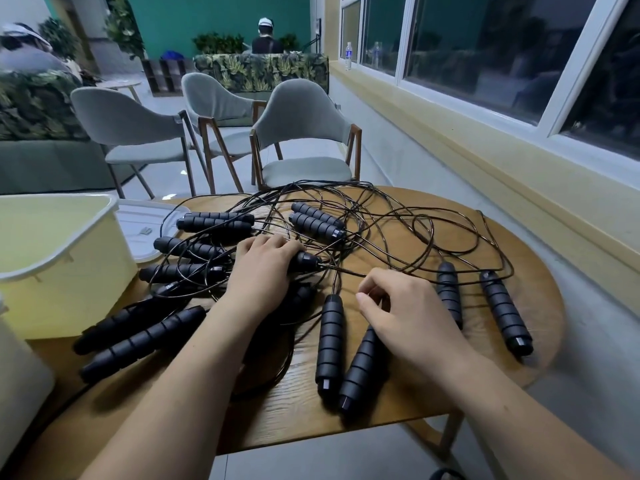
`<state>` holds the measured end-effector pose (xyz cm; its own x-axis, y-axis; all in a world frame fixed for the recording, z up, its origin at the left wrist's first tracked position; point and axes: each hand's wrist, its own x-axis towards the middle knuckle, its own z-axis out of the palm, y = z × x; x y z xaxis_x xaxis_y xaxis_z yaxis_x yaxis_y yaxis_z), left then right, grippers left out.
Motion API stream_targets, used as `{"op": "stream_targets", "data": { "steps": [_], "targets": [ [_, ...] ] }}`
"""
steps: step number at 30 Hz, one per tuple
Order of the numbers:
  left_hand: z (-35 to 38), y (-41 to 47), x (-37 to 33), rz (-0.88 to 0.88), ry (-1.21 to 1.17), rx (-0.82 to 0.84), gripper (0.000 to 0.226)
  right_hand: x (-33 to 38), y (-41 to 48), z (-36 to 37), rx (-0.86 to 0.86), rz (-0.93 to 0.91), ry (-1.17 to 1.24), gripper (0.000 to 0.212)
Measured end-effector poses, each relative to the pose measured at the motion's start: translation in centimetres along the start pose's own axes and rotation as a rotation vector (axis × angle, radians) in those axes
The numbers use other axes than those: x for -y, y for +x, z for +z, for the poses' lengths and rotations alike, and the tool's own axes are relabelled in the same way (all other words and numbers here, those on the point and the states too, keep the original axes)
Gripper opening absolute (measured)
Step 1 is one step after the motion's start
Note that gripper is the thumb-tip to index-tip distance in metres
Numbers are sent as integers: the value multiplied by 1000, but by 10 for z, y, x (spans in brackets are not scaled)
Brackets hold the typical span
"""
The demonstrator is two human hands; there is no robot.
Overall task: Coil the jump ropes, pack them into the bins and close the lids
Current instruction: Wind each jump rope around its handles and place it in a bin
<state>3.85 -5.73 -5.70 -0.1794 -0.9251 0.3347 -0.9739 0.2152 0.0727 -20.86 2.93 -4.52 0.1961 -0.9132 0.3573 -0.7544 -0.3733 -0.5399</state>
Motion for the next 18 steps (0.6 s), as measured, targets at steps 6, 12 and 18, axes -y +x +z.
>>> {"op": "stream_targets", "data": {
  "steps": [6,12,18],
  "targets": [
    [-32,-2,-9,-74,-31,-139,36,7,-2,-8,11,21,71,13],
    [-86,-19,-41,-188,-374,-88,22,18,-4,-18,59,105,195,10],
    [-102,-31,-62,-387,-1128,289,22,23,-5,-19,133,199,440,47]
  ]
}}
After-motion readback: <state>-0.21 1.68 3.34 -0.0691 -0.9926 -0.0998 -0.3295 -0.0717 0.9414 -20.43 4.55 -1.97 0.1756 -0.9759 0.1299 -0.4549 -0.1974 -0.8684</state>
